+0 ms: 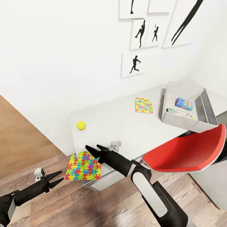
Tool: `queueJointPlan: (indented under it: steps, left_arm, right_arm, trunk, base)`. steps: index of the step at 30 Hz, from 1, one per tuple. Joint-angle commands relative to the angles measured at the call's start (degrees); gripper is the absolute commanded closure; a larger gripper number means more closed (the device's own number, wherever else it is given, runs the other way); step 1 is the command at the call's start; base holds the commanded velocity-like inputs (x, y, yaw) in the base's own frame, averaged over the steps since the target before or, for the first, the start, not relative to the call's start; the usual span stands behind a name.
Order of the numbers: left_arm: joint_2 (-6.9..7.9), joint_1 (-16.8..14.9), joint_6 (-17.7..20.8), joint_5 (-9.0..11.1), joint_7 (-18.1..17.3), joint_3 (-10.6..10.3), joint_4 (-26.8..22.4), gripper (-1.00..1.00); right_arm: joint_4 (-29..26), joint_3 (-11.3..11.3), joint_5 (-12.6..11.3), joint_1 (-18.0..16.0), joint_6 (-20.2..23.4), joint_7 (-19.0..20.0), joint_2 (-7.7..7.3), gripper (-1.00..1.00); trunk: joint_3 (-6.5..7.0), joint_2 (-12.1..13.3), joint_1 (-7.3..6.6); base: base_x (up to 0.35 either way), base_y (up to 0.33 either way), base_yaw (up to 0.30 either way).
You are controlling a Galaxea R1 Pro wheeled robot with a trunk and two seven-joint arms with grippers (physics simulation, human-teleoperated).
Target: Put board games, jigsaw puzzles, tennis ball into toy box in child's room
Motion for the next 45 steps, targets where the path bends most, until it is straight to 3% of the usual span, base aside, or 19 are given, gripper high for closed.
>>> queueJointPlan:
  steps: [1,9,16,27,33,45]
  left_arm:
    - [-0.02,-0.05,0.61,-0.49,-0.40,0.17,-0.02,-1.00]
    - [-0.05,-0.05,0.58,-0.52,-0.40,0.20,-0.02,-1.00]
    - [-0.08,-0.05,0.54,-0.55,-0.40,0.16,-0.02,-1.00]
    - [-0.10,-0.05,0.53,-0.60,-0.40,0.17,-0.02,-1.00]
    - [-0.23,-0.05,0.53,-0.62,-0.40,0.16,-0.02,-1.00]
    - [-0.44,-0.05,0.48,-0.56,-0.40,0.22,-0.02,-1.00]
  right_arm:
    - [-0.01,-0.05,-0.33,-0.03,0.26,0.03,0.05,-1.00]
    - [-0.01,-0.05,-0.33,-0.05,0.26,0.03,0.09,-1.00]
    - [-0.01,-0.05,-0.33,-0.03,0.26,0.03,0.09,-1.00]
    - [-0.01,-0.05,-0.33,-0.03,0.26,0.03,0.10,-1.00]
    - [-0.01,-0.05,-0.33,-0.04,0.26,0.03,0.10,-1.00]
    - [-0.01,-0.02,-0.33,-0.03,0.26,0.03,0.10,-1.00]
  trunk:
    - [-0.05,-0.04,0.01]
    - [0.85,1.96,-1.09]
    - [0.85,1.96,-1.09]
    - [2.83,6.38,-3.51]
    - [2.83,6.38,-3.51]
    - [4.80,10.79,-5.92]
  base:
    - [0.000,0.000,0.000]
    - [0.000,0.000,0.000]
    - [0.000,0.000,0.000]
    - [0.000,0.000,0.000]
    - [0.000,0.000,0.000]
    - [0.000,0.000,0.000]
